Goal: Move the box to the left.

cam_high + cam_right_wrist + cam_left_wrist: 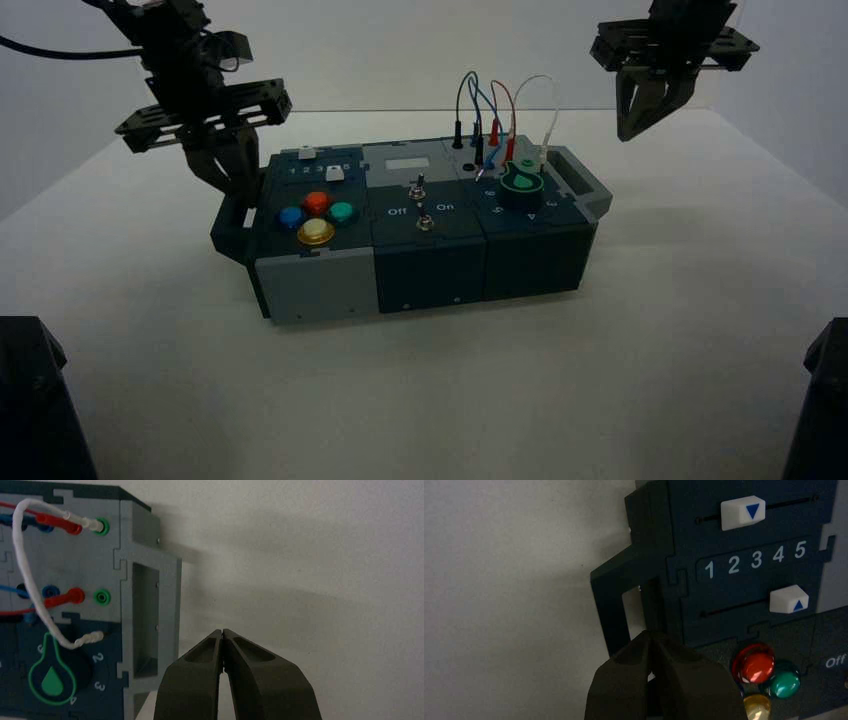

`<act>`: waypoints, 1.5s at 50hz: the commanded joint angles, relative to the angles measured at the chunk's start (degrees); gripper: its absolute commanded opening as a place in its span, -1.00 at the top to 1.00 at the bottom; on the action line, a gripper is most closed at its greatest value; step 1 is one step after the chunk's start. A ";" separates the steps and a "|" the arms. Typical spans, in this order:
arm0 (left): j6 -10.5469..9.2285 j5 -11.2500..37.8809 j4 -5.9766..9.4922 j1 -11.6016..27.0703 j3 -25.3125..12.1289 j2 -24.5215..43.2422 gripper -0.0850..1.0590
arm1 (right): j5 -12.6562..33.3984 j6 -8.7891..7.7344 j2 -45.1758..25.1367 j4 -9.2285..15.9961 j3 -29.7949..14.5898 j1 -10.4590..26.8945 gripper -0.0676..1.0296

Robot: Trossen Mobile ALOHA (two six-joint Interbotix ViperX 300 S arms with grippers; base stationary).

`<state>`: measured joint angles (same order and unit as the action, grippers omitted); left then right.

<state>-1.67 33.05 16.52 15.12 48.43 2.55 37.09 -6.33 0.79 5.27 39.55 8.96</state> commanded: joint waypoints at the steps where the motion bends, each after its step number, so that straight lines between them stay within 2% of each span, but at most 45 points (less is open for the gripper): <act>1: 0.18 -0.44 -0.70 0.09 -1.58 0.79 0.91 | -0.53 -0.26 -0.53 0.18 -1.32 0.26 0.92; 8: 0.09 -0.44 -1.67 0.09 -2.99 3.43 0.91 | -0.44 -0.18 -2.99 0.18 -1.49 0.70 0.92; 14: 0.09 -0.18 -3.16 0.09 -4.04 5.01 0.91 | -0.44 -0.09 -4.48 0.26 -1.32 2.55 0.92; 22: 0.09 0.79 -4.39 -0.70 -5.27 6.06 0.91 | -0.44 0.00 -6.15 0.35 -1.76 4.83 0.92; 26: 0.00 1.23 -5.19 -1.76 -5.80 6.06 0.91 | -0.44 0.00 -6.86 0.70 -1.93 5.89 0.92; 32: -0.35 2.20 -7.21 -3.52 -7.03 5.62 0.91 | -0.88 0.00 -7.65 1.05 -2.11 7.29 0.92; 48: -0.44 4.48 -10.28 -6.59 -10.63 6.68 0.91 | -1.41 0.00 -8.96 1.41 -3.25 10.46 0.92; 50: -0.53 4.75 -11.25 -7.38 -11.60 6.94 0.91 | -1.49 0.00 -9.32 1.76 -3.43 11.43 0.92; 57: -0.53 5.80 -12.30 -8.96 -13.36 7.65 0.91 | -1.85 0.00 -10.02 2.99 -4.57 13.36 0.92; 62: -0.44 6.42 -13.62 -10.90 -14.94 8.61 0.91 | -1.85 0.00 -10.99 3.60 -5.80 15.47 0.92; 75: 0.44 6.59 -14.24 -15.29 -17.31 9.76 0.91 | -3.25 0.09 -13.01 5.80 -8.09 18.98 0.92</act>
<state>-1.32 39.81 2.81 2.11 33.05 12.83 34.63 -6.15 -12.48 9.93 33.66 25.58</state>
